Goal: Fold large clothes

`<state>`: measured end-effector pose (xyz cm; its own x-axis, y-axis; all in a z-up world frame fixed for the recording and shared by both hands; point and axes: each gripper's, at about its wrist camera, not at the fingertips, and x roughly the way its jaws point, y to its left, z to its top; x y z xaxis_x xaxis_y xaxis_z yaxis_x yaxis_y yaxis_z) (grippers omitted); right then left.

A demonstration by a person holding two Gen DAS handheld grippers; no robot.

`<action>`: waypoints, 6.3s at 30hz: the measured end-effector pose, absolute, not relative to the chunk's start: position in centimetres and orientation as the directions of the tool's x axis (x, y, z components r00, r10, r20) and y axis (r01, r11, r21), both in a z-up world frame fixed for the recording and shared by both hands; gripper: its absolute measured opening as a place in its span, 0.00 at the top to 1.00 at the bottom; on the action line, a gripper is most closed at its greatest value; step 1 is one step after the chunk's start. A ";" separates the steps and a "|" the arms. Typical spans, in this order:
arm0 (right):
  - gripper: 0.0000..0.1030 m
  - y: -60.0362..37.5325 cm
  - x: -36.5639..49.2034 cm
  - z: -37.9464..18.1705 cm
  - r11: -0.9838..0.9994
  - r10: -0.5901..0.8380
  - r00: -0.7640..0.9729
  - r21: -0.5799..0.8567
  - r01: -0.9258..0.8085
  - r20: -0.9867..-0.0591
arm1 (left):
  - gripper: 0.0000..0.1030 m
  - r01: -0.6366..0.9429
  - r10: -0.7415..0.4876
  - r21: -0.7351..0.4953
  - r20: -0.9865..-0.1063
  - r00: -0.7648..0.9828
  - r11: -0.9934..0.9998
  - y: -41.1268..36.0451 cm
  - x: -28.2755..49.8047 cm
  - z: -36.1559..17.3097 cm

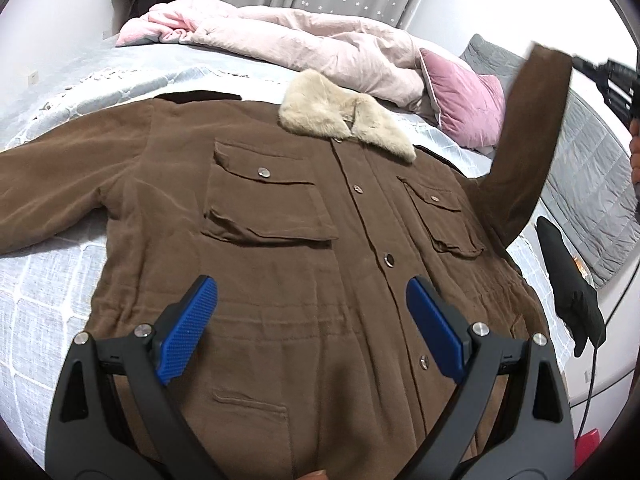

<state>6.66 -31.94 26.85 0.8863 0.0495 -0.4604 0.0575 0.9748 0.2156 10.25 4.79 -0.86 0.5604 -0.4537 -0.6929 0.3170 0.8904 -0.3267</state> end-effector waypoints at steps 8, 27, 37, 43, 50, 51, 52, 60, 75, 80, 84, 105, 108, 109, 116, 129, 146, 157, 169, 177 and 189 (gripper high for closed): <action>0.58 -26.8 8.3 23.2 0.945 0.267 0.807 0.307 -0.112 -0.527 | 0.07 0.285 -0.494 -0.404 -0.680 0.542 0.869 5.8 11.5 -0.9; 0.53 -44.6 8.6 7.3 0.930 0.076 0.622 0.280 0.237 -0.780 | 0.59 0.344 -0.463 -0.354 -0.827 0.318 0.869 -7.7 25.2 -7.2; 0.53 -47.2 10.6 2.7 0.911 0.050 0.590 0.280 0.305 -0.806 | 0.95 0.408 -0.521 -0.345 -0.700 0.488 0.845 -6.9 19.0 -0.6; 0.49 -50.1 12.1 0.8 0.869 0.076 0.591 0.344 0.356 -0.803 | 0.80 0.375 -0.346 -0.198 -0.858 0.381 0.906 -7.2 18.7 -3.7; 0.52 -52.6 16.0 -2.8 0.754 0.223 0.599 0.526 0.394 -0.769 | 0.51 0.314 -0.425 -0.312 -0.806 0.412 0.897 -7.5 26.4 -5.4; 0.80 -52.7 16.5 -3.2 0.737 0.236 0.609 0.548 0.396 -0.757 | 0.56 0.309 -0.434 -0.325 -0.803 0.410 0.894 -7.9 27.5 -5.9; 0.93 -52.6 17.1 -3.2 0.729 0.261 0.620 0.572 0.376 -0.740 | 0.82 0.321 -0.443 -0.329 -0.799 0.407 0.888 -8.3 28.2 -6.5; 0.74 -51.2 17.1 -2.9 0.807 0.046 0.583 0.375 0.457 -0.811 | 0.75 0.360 -0.305 -0.119 -0.796 0.523 0.925 -9.7 26.3 -5.5; 0.67 -42.6 8.3 -1.9 0.924 -0.132 0.463 0.060 0.377 -0.877 | 0.43 0.520 -0.420 -0.178 -0.817 0.396 0.835 -9.1 18.9 -5.4; 0.37 -41.0 5.8 3.3 0.898 -0.116 0.550 0.148 0.413 -0.827 | 0.20 0.462 -0.424 -0.198 -0.780 0.460 0.864 -5.1 16.3 -1.5; 0.30 -38.8 3.9 5.7 0.894 -0.099 0.576 0.182 0.410 -0.811 | 0.14 0.382 -0.348 -0.162 -0.800 0.489 0.910 -0.8 14.8 0.6; 0.25 -27.7 0.0 4.7 0.923 -0.046 0.623 0.206 0.327 -0.781 | 0.02 -0.354 -0.002 -0.288 -0.779 0.627 0.890 23.5 15.0 -3.0; 0.25 -27.8 0.2 4.5 0.911 -0.048 0.623 0.221 0.347 -0.781 | 0.02 -0.412 0.008 -0.308 -0.793 0.609 0.858 25.1 16.0 -4.5; 0.25 -27.7 0.2 4.4 0.907 -0.050 0.622 0.225 0.356 -0.782 | 0.02 -0.428 0.016 -0.310 -0.794 0.608 0.849 25.5 16.2 -4.9; 0.25 -27.0 0.7 4.2 0.888 -0.021 0.629 0.275 0.370 -0.777 | 0.03 -0.513 -0.020 -0.424 -0.785 0.619 0.746 29.3 17.7 -8.5; 0.25 -28.0 1.0 4.3 0.865 0.031 0.649 0.345 0.364 -0.760 | 0.82 -0.700 0.290 -0.257 -0.775 0.561 0.666 33.2 22.8 -7.7; 0.25 -29.0 0.5 5.6 0.873 -0.061 0.672 0.287 0.394 -0.738 | 0.95 -0.190 0.016 -0.390 -0.409 0.912 0.901 15.8 19.4 9.6; 0.25 -28.7 0.9 4.9 0.875 -0.025 0.655 0.300 0.380 -0.756 | 0.37 0.379 -0.472 -0.293 -0.660 0.584 0.878 -2.8 19.0 0.5; 0.25 -27.7 2.1 3.2 0.882 0.083 0.609 0.342 0.323 -0.789 | 0.27 0.539 -0.438 -0.153 -0.777 0.452 0.828 -2.6 12.4 -1.8; 0.25 -22.0 3.7 2.7 0.919 0.212 0.591 0.364 0.150 -0.779 | 0.18 0.279 -0.364 -0.240 -0.723 0.587 0.930 7.8 13.3 0.1; 0.25 -8.8 9.7 2.6 0.986 0.159 0.576 0.094 -0.141 -0.802 | 0.14 0.017 -0.235 -0.265 -0.820 0.522 0.964 13.0 17.3 -4.0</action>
